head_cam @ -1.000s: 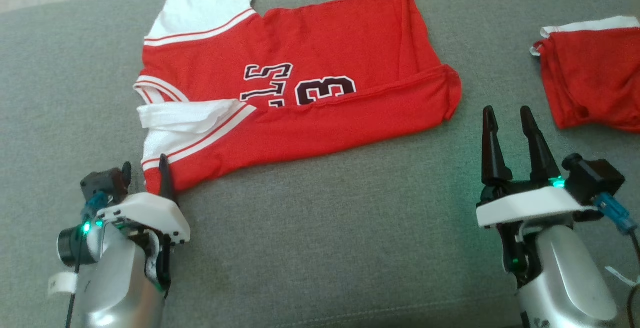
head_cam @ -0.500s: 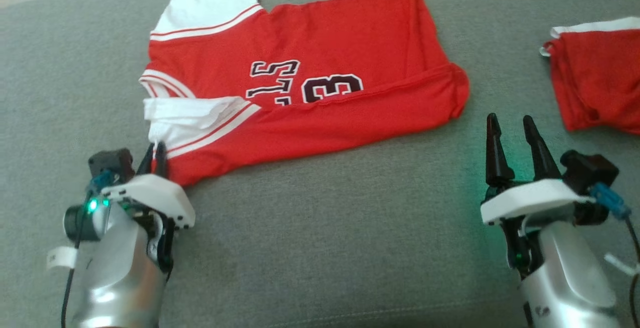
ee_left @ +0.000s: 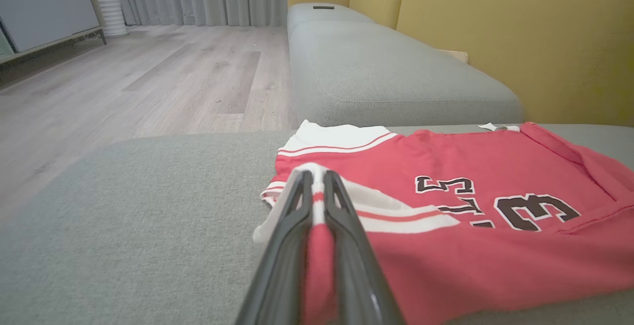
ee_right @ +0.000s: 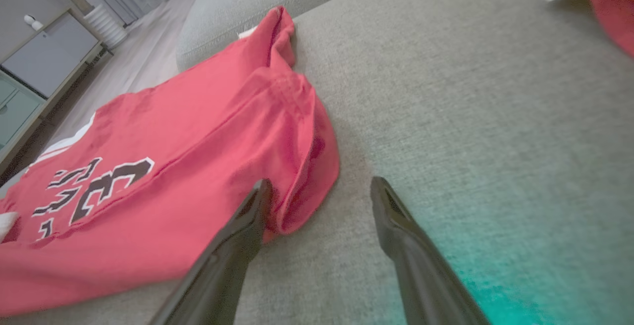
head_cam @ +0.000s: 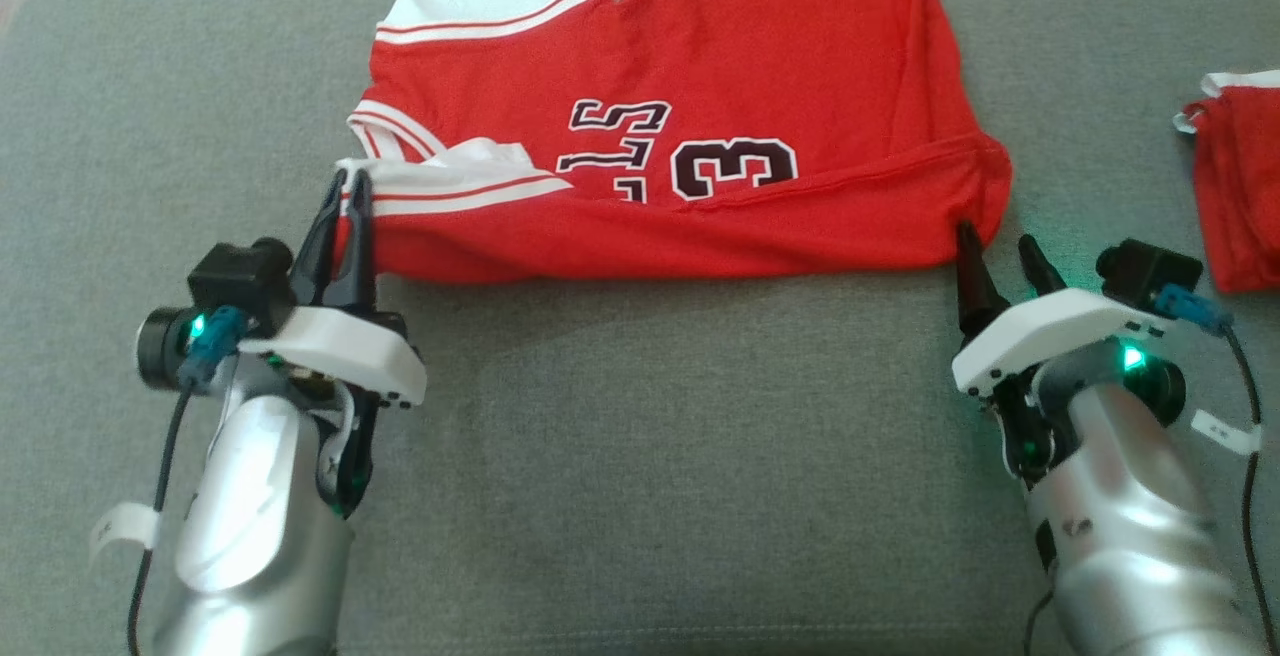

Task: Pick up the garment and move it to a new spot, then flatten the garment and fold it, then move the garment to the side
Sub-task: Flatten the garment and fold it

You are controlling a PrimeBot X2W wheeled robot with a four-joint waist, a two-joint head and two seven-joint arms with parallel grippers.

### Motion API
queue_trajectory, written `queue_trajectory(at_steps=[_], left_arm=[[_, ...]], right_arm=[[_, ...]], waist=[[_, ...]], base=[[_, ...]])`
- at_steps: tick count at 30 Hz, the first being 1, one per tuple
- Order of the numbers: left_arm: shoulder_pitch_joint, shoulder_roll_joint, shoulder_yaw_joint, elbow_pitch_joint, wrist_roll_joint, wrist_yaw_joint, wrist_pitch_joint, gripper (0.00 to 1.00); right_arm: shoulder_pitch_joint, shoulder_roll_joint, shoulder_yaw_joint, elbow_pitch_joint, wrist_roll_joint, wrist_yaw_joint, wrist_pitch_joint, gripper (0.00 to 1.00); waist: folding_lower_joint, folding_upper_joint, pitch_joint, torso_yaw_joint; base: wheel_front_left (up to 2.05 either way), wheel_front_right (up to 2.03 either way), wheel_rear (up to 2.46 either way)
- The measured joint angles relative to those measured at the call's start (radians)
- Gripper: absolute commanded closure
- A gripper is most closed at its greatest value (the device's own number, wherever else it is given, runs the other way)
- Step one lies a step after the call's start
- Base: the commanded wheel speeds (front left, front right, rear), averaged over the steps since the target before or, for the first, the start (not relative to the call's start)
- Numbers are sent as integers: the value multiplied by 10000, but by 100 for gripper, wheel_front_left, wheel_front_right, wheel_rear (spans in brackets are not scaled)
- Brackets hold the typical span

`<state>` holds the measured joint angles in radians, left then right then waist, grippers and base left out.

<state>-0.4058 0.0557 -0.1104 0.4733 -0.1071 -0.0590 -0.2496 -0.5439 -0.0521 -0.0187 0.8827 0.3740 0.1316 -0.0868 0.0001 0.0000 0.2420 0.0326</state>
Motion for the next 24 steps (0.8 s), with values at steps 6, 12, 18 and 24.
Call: queue_trajectory(at_steps=[6, 12, 18, 24], left_arm=[[0, -79, -102, -211, 4, -61, -2, 100], [12, -94, -104, -161, 92, -113, -2, 100], [259, -73, -21, 125, 105, -113, -2, 100], [651, -58, 50, 399, 167, -125, 0, 100]], right_arm=[[-1122, -40, -150, 1572, 142, 0, -301, 0], [-1591, -90, 318, 2439, 581, 0, -566, 100], [-1652, -86, 1116, 3072, -506, 0, -1271, 100], [-1626, -104, 568, 3264, -936, 0, -1522, 100]], waist=[[0, 0, 74, 139], [0, 0, -12, 123], [0, 0, -304, -107], [-1, 0, -840, -365]], base=[[0, 0, 0], [0, 0, 0], [0, 0, 0], [0, 0, 0]])
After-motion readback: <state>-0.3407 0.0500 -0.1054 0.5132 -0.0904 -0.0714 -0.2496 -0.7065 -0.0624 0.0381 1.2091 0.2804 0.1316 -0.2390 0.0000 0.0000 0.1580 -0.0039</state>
